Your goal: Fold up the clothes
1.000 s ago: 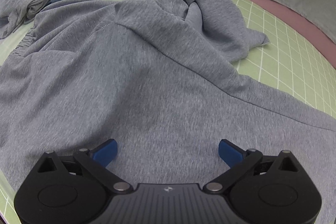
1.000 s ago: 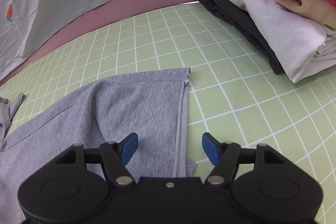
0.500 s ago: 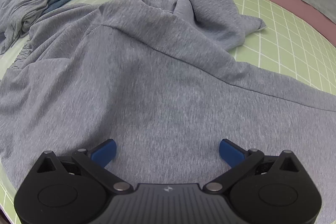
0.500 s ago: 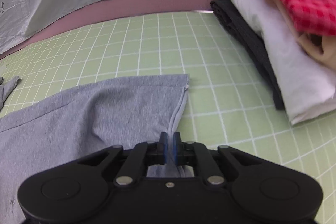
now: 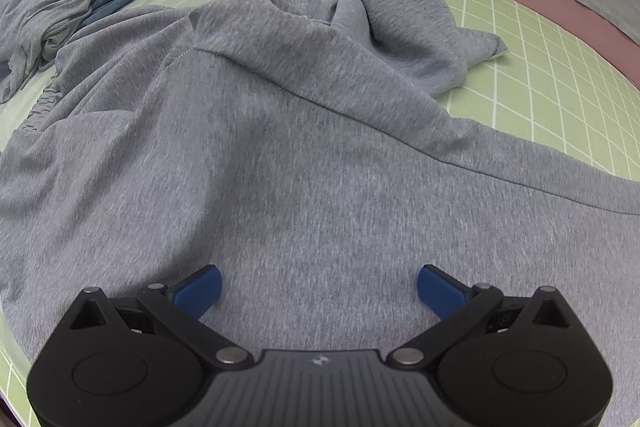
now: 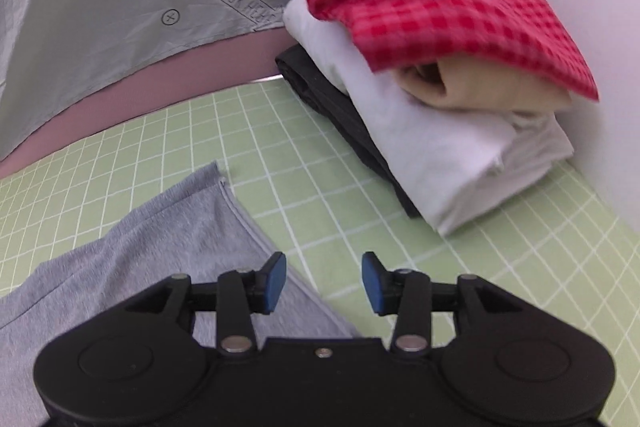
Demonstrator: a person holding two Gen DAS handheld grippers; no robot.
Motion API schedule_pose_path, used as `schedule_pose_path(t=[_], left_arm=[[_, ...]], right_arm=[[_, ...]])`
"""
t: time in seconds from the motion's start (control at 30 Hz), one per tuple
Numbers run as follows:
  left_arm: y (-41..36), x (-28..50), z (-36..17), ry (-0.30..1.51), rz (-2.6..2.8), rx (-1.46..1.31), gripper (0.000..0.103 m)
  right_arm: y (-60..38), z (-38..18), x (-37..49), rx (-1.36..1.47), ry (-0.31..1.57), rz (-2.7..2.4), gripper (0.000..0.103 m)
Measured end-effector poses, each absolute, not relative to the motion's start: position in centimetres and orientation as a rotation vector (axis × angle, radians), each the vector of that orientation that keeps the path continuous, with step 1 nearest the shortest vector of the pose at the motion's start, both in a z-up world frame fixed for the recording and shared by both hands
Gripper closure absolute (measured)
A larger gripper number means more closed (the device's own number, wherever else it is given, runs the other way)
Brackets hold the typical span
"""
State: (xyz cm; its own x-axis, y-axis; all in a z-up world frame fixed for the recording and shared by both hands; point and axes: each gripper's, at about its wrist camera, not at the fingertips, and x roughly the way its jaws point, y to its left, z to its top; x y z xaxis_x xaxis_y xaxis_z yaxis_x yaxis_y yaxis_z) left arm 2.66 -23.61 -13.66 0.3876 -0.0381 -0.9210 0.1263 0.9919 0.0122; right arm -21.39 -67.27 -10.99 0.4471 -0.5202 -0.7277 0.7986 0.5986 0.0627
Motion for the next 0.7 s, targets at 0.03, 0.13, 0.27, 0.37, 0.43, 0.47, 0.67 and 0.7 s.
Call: schedule_pose_path(t=[0.03, 0.13, 0.27, 0.37, 0.43, 0.47, 0.67, 0.7], left_arm=[[-23.6, 2.7, -13.7, 1.171, -0.105, 0.086, 0.0], [-23.6, 2.9, -13.7, 1.18, -0.106, 0.086, 0.0], [-23.6, 2.9, -13.7, 1.181, -0.105, 0.085, 0.0], [-23.6, 3.0, -13.7, 1.184, -0.105, 0.085, 0.0], [-23.6, 3.0, -13.7, 1.185, -0.105, 0.086, 0.0], [-23.6, 3.0, -13.7, 1.186, -0.106, 0.086, 0.0], [-23.6, 3.0, -13.7, 1.184, -0.106, 0.086, 0.0], [-23.6, 3.0, -13.7, 1.183, -0.106, 0.086, 0.0]], right_arm=[[-66.9, -11.4, -22.4, 0.477, 0.726, -0.854, 0.06], [-65.3, -12.1, -24.1, 0.555, 0.724, -0.842, 0.059], [-63.4, -13.1, -23.7, 0.546, 0.778, -0.766, 0.059], [-63.1, -13.7, -22.5, 0.518, 0.823, -0.762, 0.061], [-63.4, -13.9, -21.8, 0.491, 0.843, -0.778, 0.062], [-63.8, -14.0, -21.3, 0.474, 0.849, -0.787, 0.063], [-66.0, -13.1, -17.0, 0.451, 0.777, -0.793, 0.065], [-66.1, -12.9, -16.3, 0.455, 0.759, -0.785, 0.064]])
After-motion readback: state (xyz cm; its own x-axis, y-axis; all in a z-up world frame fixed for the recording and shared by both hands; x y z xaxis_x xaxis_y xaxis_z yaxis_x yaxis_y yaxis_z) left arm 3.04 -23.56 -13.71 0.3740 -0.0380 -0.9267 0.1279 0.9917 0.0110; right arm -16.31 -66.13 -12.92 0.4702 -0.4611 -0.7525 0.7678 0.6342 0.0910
